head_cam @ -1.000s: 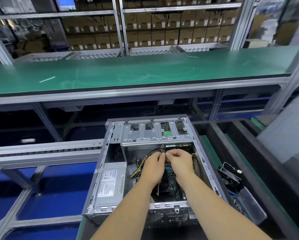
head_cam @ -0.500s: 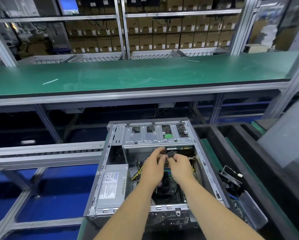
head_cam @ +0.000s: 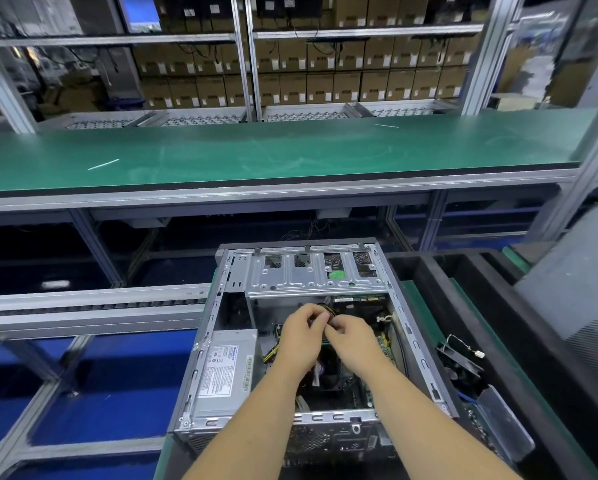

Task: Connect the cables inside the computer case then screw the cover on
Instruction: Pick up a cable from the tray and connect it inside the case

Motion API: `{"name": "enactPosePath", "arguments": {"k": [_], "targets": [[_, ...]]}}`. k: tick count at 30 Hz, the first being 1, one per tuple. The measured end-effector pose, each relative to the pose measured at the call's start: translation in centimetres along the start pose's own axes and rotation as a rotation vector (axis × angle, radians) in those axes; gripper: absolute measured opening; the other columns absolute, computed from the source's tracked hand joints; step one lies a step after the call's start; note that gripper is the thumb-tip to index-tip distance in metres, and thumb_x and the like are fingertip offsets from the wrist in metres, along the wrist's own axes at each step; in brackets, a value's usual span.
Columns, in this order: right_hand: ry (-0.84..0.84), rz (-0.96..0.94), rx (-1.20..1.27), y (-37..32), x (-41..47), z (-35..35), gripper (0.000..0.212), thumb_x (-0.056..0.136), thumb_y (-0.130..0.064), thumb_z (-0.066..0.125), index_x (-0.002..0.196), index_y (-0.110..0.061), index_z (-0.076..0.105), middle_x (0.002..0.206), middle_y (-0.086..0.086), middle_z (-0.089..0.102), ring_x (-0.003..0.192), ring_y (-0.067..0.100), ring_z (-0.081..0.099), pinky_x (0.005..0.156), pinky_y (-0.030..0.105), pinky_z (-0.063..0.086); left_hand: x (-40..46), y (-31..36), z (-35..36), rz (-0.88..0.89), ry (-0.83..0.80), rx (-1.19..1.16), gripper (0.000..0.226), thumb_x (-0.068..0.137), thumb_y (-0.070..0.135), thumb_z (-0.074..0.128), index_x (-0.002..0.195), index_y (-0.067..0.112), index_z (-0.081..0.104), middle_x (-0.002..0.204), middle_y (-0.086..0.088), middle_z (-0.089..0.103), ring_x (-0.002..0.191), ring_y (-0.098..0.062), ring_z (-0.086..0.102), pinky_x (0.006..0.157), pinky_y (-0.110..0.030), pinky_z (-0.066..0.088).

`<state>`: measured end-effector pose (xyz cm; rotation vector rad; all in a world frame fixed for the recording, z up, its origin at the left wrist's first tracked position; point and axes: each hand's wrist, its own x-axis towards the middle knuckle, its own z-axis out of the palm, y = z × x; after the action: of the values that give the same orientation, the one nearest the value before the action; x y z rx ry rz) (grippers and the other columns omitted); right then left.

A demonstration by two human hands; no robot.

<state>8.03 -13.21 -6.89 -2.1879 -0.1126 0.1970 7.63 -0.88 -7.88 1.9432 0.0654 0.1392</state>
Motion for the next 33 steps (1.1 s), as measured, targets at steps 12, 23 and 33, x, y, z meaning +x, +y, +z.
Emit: {"name": "enactPosePath", "arguments": {"k": [12,23,33], "targets": [[0.507,0.284,0.297,1.3,0.8,-0.6,0.029,0.106,-0.025,0.044,0.092,-0.016,0.067,0.085,0.005,0.066,0.081,0.025,0.061,0.074,0.036,0.048,-0.4,0.0,0.1,-0.109,0.040,0.126,0.027,0.101,0.031,0.044,0.121,0.024,0.062,0.104,0.009,0.068,0.097,-0.013,0.063,0.085,-0.031,0.050],[0.540,0.462,0.486,2.6,3.6,-0.5,0.034,0.109,-0.025,0.033,0.105,-0.004,0.059,0.097,0.018,0.059,0.086,0.031,0.053,0.075,0.040,0.042,-0.7,-0.2,0.5,-0.035,-0.052,0.287,0.029,0.098,0.026,0.046,0.124,0.025,0.057,0.098,0.010,0.060,0.082,-0.008,0.055,0.073,-0.028,0.045],[0.511,0.437,0.417,2.5,3.8,-0.6,0.036,0.110,-0.029,0.031,0.097,-0.008,0.057,0.077,0.009,0.053,0.065,0.024,0.045,0.066,0.036,0.039,-0.6,-0.1,0.6,-0.038,-0.073,0.313,0.029,0.097,0.026,0.045,0.125,0.029,0.054,0.091,0.022,0.054,0.079,0.002,0.054,0.063,-0.025,0.040]]}}
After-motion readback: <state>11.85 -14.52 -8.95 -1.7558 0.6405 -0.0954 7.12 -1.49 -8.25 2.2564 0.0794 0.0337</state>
